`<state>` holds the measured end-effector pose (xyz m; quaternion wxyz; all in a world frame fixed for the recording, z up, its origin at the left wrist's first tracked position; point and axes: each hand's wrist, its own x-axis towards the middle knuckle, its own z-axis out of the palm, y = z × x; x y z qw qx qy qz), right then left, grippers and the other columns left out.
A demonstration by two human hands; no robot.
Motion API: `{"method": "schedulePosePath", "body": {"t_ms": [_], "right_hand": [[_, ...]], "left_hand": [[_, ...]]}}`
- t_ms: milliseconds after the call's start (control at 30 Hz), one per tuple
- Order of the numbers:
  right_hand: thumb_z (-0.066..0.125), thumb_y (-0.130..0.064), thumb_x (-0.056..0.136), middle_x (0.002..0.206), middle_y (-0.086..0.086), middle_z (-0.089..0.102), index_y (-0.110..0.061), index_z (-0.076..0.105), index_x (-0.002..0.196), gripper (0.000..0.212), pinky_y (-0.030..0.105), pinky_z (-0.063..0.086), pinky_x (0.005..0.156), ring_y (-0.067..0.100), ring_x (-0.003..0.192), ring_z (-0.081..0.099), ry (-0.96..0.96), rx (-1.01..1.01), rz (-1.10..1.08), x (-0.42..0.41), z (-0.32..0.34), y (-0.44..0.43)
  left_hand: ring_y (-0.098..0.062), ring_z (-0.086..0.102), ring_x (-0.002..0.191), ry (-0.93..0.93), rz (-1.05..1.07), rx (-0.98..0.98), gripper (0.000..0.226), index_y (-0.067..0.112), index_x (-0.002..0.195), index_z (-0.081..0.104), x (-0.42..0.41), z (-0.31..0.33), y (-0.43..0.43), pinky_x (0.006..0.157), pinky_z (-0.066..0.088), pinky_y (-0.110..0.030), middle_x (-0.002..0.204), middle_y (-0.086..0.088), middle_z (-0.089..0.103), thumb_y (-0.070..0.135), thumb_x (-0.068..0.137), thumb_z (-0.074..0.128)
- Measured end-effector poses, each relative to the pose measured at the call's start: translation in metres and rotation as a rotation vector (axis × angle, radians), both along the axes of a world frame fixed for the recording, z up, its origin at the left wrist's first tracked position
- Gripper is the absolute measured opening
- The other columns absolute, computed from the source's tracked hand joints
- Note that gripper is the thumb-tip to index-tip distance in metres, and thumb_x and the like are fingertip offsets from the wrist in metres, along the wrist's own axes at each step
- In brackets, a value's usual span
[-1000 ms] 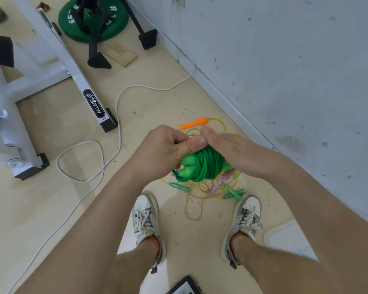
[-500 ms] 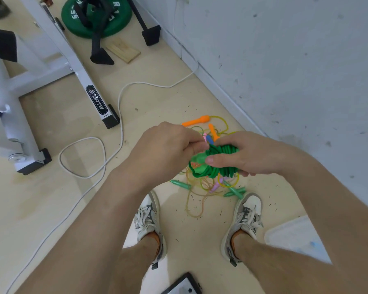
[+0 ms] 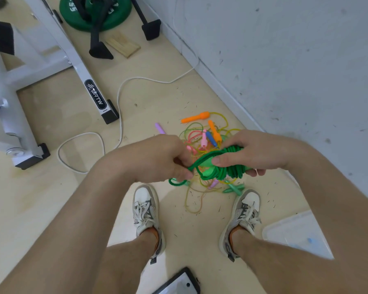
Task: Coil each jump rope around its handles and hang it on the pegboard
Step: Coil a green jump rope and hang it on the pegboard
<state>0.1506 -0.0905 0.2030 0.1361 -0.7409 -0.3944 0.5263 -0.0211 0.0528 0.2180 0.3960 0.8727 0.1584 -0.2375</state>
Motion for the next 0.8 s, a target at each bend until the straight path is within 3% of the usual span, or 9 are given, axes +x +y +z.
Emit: {"method": "schedulePosePath", "body": {"t_ms": [100,200,300,433,567,667,800], "right_hand": [[0.064,-0.055,0.084,0.07,0.007,0.063,-0.023,0.072,0.095,0.035,0.025,0.042,0.044,0.017,0.047,0.054,0.043,-0.015,-0.014,0.001,0.002,0.0],[0.062,-0.056,0.083,0.068,0.008,0.061,-0.02,0.072,0.093,0.039,0.025,0.041,0.043,0.018,0.046,0.053,0.052,0.004,-0.019,0.001,0.004,0.001],[0.062,-0.062,0.078,0.067,0.007,0.062,-0.022,0.071,0.087,0.042,0.024,0.041,0.043,0.018,0.047,0.054,0.062,0.018,-0.036,0.0,0.007,0.001],[0.061,-0.063,0.07,0.062,0.002,0.061,-0.021,0.071,0.087,0.046,0.026,0.039,0.044,0.02,0.047,0.055,0.088,0.058,-0.064,0.002,0.011,0.001],[0.061,-0.063,0.068,0.062,0.003,0.059,-0.027,0.073,0.086,0.042,0.027,0.039,0.045,0.022,0.048,0.055,0.122,0.089,-0.068,0.004,0.014,0.0],[0.061,-0.064,0.068,0.062,0.006,0.06,-0.028,0.073,0.081,0.04,0.027,0.04,0.045,0.024,0.048,0.055,0.15,0.098,-0.094,0.005,0.014,-0.002],[0.061,-0.065,0.066,0.067,0.008,0.064,-0.028,0.072,0.075,0.04,0.026,0.041,0.044,0.024,0.048,0.055,0.178,0.081,-0.104,0.001,0.012,-0.001]], "left_hand": [[-0.012,0.06,0.058,-0.001,0.201,-0.265,0.003,0.011,0.084,0.075,-0.007,-0.001,0.008,0.06,0.056,-0.026,0.066,-0.006,0.068,0.012,0.081,0.074],[-0.012,0.058,0.052,-0.072,0.361,-0.377,0.015,0.009,0.093,0.073,-0.005,0.001,0.007,0.053,0.052,-0.022,0.065,-0.009,0.069,0.009,0.078,0.076],[-0.012,0.052,0.044,-0.094,0.367,-0.442,0.025,0.013,0.103,0.071,-0.001,0.005,0.001,0.045,0.047,-0.021,0.06,-0.011,0.066,0.02,0.079,0.073],[-0.007,0.039,0.033,-0.01,0.38,-0.599,0.021,0.017,0.084,0.071,0.004,0.007,-0.004,0.034,0.031,-0.014,0.05,-0.006,0.058,0.034,0.074,0.066],[-0.004,0.033,0.029,0.07,0.34,-0.75,0.016,0.01,0.077,0.063,0.007,0.005,-0.01,0.031,0.022,-0.009,0.046,-0.003,0.053,0.026,0.073,0.065],[-0.003,0.046,0.035,-0.006,0.418,-0.826,0.006,0.01,0.074,0.066,0.008,0.004,-0.012,0.034,0.036,-0.012,0.052,-0.001,0.058,0.016,0.071,0.067],[-0.01,0.065,0.056,-0.215,0.625,-0.795,0.008,0.014,0.066,0.075,0.01,0.005,-0.01,0.056,0.055,-0.017,0.064,-0.003,0.067,0.007,0.065,0.07]]}}
